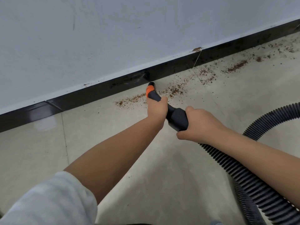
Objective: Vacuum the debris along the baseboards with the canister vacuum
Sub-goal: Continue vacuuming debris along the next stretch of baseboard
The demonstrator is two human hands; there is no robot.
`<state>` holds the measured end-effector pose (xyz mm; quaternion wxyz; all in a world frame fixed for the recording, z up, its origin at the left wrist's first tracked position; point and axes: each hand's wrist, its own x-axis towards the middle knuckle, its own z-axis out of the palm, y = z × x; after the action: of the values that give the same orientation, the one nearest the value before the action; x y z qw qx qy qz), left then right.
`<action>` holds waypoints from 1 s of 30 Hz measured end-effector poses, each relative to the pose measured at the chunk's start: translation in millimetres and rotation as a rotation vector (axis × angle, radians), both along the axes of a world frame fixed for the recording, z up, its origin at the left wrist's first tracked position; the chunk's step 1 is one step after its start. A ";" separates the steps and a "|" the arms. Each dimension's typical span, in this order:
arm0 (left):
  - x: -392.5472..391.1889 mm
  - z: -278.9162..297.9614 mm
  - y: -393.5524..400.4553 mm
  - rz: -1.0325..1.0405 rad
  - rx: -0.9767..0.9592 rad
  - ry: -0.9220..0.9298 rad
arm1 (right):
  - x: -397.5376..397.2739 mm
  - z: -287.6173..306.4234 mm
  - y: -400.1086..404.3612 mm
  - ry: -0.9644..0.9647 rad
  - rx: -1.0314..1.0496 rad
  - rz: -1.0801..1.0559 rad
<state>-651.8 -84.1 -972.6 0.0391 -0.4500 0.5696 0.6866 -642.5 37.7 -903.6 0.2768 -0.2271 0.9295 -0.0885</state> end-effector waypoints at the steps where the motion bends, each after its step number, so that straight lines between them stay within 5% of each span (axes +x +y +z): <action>1: 5.3 1.0 -4.5 0.029 0.026 -0.008 | 2.8 1.8 -2.6 -0.003 -0.004 0.021; 19: 179.4 14.4 -116.6 0.456 -0.069 -0.213 | 99.1 -8.8 -94.9 -0.191 -0.086 0.488; 30: 237.5 6.4 -124.6 0.526 -0.059 -0.283 | 135.1 -24.5 -113.7 -0.260 -0.063 0.609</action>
<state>-414.3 -208.7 -966.2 -0.0741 -0.6744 0.4422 0.5866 -507.4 -76.0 -928.1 0.3997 -0.4898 0.7726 -0.0585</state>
